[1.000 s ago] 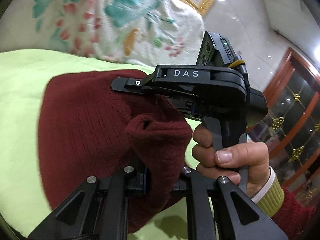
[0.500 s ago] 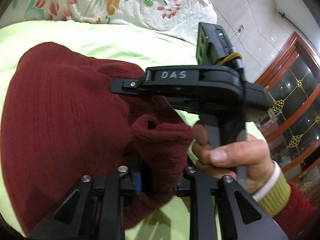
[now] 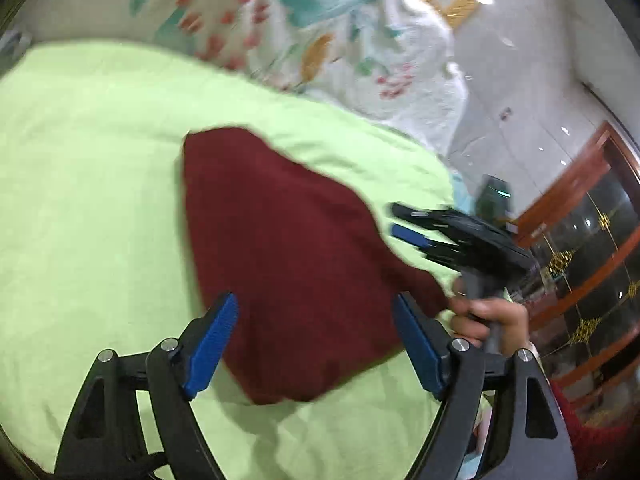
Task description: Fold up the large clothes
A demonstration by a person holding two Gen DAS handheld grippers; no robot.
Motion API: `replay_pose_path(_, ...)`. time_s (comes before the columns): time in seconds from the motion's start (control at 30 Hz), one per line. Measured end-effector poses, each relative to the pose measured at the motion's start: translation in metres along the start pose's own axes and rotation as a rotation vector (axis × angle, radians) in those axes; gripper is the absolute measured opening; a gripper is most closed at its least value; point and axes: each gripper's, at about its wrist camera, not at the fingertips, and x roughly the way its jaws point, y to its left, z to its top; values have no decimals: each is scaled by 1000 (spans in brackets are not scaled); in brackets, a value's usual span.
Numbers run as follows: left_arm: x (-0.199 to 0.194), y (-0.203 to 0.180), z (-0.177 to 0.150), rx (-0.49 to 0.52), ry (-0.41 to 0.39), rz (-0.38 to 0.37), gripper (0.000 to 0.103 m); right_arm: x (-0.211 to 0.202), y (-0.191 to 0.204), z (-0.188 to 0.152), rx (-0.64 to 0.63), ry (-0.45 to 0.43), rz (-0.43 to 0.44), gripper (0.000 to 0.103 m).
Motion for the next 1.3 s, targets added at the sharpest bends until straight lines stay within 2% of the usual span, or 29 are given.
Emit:
replay_pose_path(0.13, 18, 30, 8, -112, 59, -41, 80, 3, 3, -4, 5, 39, 48, 66)
replay_pose_path(0.3, 55, 47, 23, -182, 126, -20, 80, 19, 3, -6, 27, 107, 59, 74)
replay_pose_path(0.43, 83, 58, 27, -208, 166, -32, 91, 33, 0, -8, 14, 163, 46, 77)
replay_pose_path(0.57, 114, 73, 27, -253, 200, -114, 89, 52, -2, -8, 7, 219, 53, 77)
replay_pose_path(0.63, 120, 67, 31, -213, 200, -102, 83, 59, -1, -7, 0, 217, 63, 78)
replay_pose_path(0.67, 122, 63, 33, -188, 205, -90, 78, 61, 1, -6, -11, 217, 64, 75)
replay_pose_path(0.7, 122, 59, 34, -168, 207, -82, 75, 64, 5, -7, -31, 225, 56, 58)
replay_pose_path(0.73, 121, 58, 34, -161, 201, -83, 69, 68, 7, -8, -35, 242, 57, 46)
replay_pose_path(0.77, 117, 56, 34, -154, 188, -85, 64, 71, 6, -10, -3, 263, 88, 41)
replay_pose_path(0.87, 101, 54, 31, -147, 142, -88, 59, 65, 15, -16, -3, 229, 90, 37)
replay_pose_path(0.97, 75, 51, 27, -128, 99, -77, 57, 55, 38, -26, -12, 184, 156, 35)
replay_pose_path(1.07, 28, 59, 21, -105, 44, -44, 57, 56, 68, -37, -60, 182, 200, 35)
replay_pose_path(1.17, -13, 77, 14, -109, 15, -15, 57, 70, 102, -54, -90, 199, 284, 35)
replay_pose_path(1.3, -64, 107, 0, -108, -3, 46, 58, 101, 133, -79, -105, 258, 355, 35)
